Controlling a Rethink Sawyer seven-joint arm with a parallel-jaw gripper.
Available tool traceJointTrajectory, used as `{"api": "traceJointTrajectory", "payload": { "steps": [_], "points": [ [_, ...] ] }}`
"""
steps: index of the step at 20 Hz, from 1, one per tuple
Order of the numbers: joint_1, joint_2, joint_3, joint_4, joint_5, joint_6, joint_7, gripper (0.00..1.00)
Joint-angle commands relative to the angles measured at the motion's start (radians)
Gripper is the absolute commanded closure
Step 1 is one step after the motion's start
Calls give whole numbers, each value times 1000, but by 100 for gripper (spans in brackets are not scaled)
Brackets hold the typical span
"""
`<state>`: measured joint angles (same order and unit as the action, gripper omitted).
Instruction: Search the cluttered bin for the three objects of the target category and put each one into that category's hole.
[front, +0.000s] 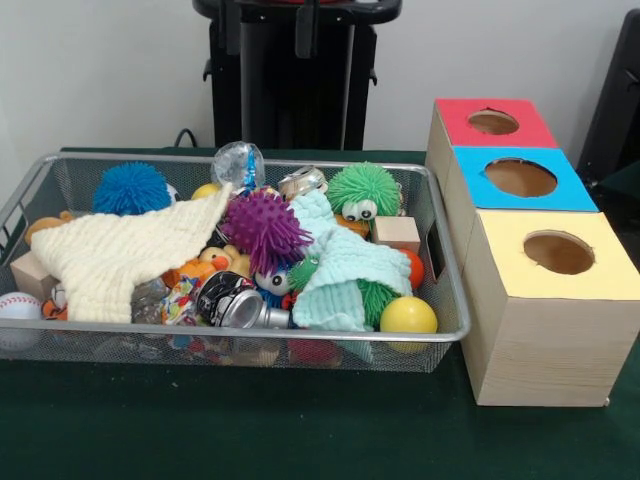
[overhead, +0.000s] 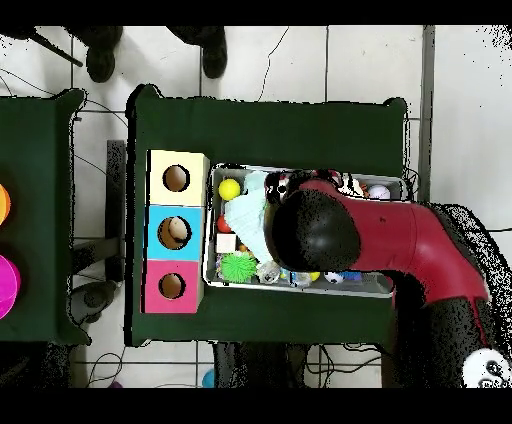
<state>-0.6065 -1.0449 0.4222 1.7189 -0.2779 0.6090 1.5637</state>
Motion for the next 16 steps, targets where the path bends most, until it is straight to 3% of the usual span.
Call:
{"api": "traceJointTrajectory", "payload": {
  "steps": [1,8,16],
  "points": [
    [7,92,100,-110,-76,83,-173,0],
    [-15,146,97,-62,-129,-34,-129,0],
    [-102,212,129,-25,-180,8,-216,0]
  ]
}}
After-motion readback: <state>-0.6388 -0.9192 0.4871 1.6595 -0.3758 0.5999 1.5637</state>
